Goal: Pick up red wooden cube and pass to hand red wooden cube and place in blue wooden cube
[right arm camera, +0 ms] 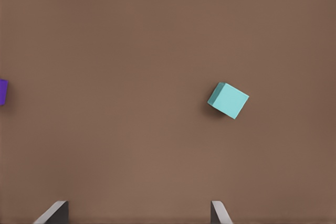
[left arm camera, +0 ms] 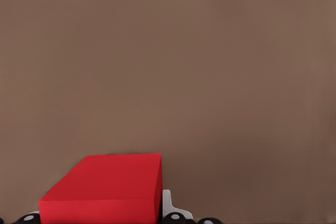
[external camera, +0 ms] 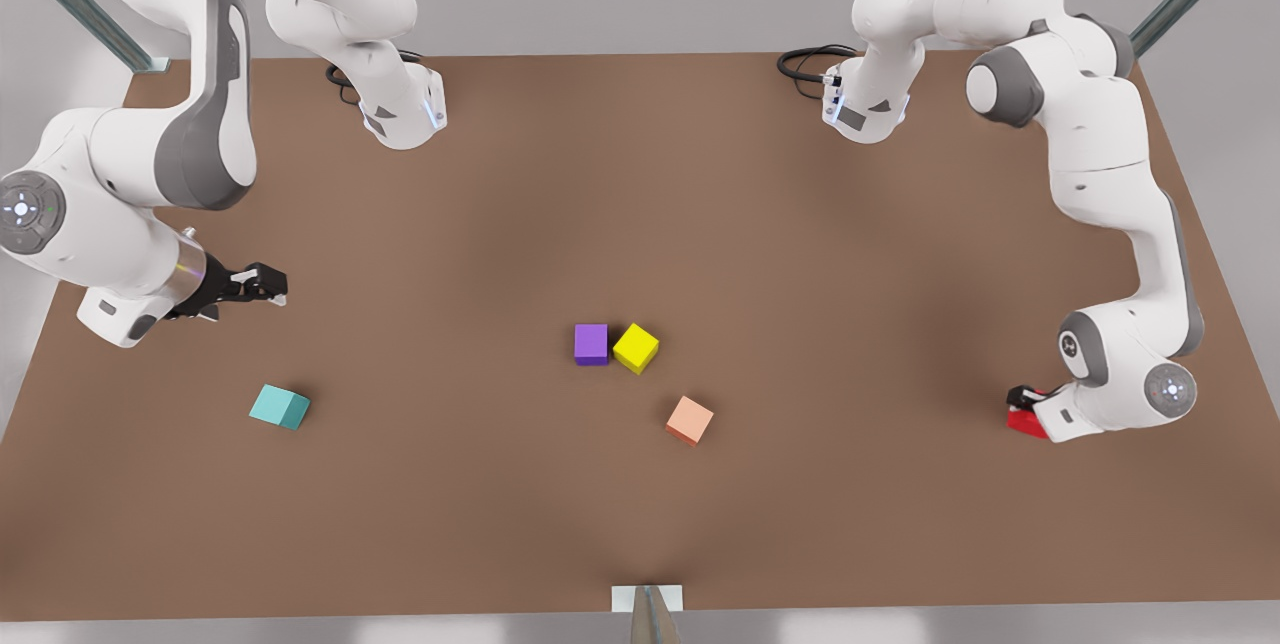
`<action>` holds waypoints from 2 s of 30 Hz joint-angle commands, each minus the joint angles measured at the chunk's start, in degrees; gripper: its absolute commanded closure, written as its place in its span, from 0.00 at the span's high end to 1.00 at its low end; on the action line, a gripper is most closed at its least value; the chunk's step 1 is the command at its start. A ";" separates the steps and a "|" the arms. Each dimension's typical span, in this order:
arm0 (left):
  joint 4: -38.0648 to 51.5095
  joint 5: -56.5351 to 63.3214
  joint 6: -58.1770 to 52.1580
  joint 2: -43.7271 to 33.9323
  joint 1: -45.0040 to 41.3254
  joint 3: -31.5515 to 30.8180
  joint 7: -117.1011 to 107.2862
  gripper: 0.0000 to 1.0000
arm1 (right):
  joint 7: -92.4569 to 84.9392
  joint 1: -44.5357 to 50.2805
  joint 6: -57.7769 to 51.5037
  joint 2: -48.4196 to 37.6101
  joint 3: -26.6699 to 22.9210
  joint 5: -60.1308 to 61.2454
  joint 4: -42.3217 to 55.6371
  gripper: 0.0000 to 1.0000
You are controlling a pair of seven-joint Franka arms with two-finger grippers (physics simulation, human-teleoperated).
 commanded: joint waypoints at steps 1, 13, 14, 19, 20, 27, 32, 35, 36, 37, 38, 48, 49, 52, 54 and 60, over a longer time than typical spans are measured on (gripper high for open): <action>3.61 -3.60 -15.02 -0.56 -0.03 -2.98 -14.70 0.57 | 0.07 0.01 -0.13 -0.06 -0.02 0.11 0.01 1.00; 10.12 -34.54 -0.90 4.63 -10.13 -37.08 -64.98 0.57 | -18.65 5.28 2.60 15.49 0.77 39.54 8.80 1.00; 10.47 -36.13 4.46 7.08 -10.49 -40.58 -64.02 0.57 | -19.09 5.90 2.68 17.77 1.21 45.27 8.97 1.00; 15.75 -36.66 13.35 15.61 -11.19 -50.88 -61.56 0.57 | -60.66 6.34 10.77 30.26 3.76 59.52 15.30 1.00; 16.89 -36.74 13.36 16.49 -11.19 -51.15 -61.12 0.57 | -63.20 6.43 10.77 30.17 3.85 59.52 15.30 1.00; 22.25 -36.83 16.78 22.12 -14.70 -55.63 -50.75 0.57 | -92.65 5.81 12.53 32.63 4.81 70.06 11.43 1.00; 21.99 -36.74 16.69 22.65 -15.06 -55.54 -44.86 0.57 | -92.66 6.17 21.05 34.39 4.99 77.54 12.13 1.00; 21.99 -39.21 16.96 22.65 -16.28 -55.63 -44.68 0.57 | -92.31 6.43 25.36 36.67 5.25 77.63 15.73 1.00; 21.99 -39.90 16.87 22.73 -16.20 -55.63 -42.93 0.57 | -92.22 6.52 25.36 37.20 6.13 77.89 16.26 1.00; 21.90 -41.58 16.87 22.82 -16.20 -55.54 -40.73 0.57 | -92.13 6.52 25.27 37.29 7.01 78.33 16.62 1.00; 21.90 -41.58 16.87 22.91 -16.28 -55.45 -40.46 0.57 | -92.48 6.43 25.27 37.38 8.50 78.33 16.62 1.00; 21.72 -41.58 16.87 23.09 -16.20 -55.28 -35.90 0.57 | -100.21 5.02 18.95 37.38 11.93 80.88 15.65 1.00; 21.72 -41.49 16.87 23.09 -16.29 -55.28 -33.44 0.57 | -100.30 5.02 18.07 37.38 11.93 81.06 15.39 1.00; 21.72 -41.32 16.96 23.09 -16.46 -55.19 -31.23 0.57 | -100.65 4.94 16.57 37.38 12.37 81.94 15.39 1.00; 21.72 -41.32 16.96 23.09 -16.46 -55.19 -31.23 0.57 | -100.65 4.94 16.31 37.46 12.63 82.02 15.30 1.00; 21.72 -41.32 17.05 23.09 -16.55 -55.10 -31.23 0.57 | -101.53 5.11 16.22 37.46 13.60 82.02 14.68 1.00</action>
